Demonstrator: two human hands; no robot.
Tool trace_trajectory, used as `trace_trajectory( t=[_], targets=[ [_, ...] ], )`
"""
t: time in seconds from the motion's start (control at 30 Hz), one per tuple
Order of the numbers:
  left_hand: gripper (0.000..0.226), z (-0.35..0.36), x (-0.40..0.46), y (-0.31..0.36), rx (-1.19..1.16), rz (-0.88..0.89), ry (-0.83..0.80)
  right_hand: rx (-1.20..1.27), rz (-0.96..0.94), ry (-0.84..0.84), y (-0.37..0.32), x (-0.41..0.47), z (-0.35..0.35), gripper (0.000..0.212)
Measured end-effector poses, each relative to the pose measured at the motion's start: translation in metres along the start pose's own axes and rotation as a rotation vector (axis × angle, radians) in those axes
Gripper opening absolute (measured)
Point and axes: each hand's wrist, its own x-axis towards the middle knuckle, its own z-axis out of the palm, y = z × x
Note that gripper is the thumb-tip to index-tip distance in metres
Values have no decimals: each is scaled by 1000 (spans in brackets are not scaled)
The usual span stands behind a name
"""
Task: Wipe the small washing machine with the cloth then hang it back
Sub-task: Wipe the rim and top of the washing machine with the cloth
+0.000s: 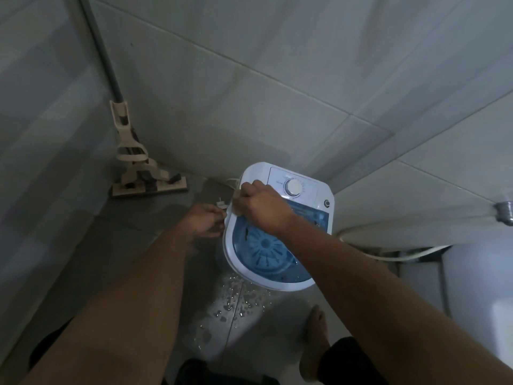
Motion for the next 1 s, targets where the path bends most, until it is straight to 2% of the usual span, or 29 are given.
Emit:
trace_trajectory(
  t=[0.1, 0.2, 0.47, 0.53, 0.63, 0.77, 0.87, 1.0],
  targets=[
    [5, 0, 0, 0, 9, 12, -3, 27, -70, 27, -10, -9, 3, 27],
    [15, 0, 0, 0, 42, 21, 22, 22, -148, 26, -22, -16, 8, 28],
    [7, -2, 1, 1, 126, 55, 59, -66, -345, -135, -57, -43, 0, 14],
    [12, -2, 2, 1, 113, 38, 57, -45, -382, -241, -69, -56, -3, 25],
    [10, 0, -1, 3, 106, 9, 38, 47, -383, -320, -82, -75, -3, 20],
    [5, 1, -2, 3, 76, 2, 45, 437, -119, -28, -59, -78, -16, 17],
    [14, 2, -2, 3, 69, 1, 48, 428, 171, 163, -21, -62, -31, 20],
    [5, 3, 0, 2, 59, -5, 55, 400, 424, 287, 24, -44, -25, 19]
  ],
)
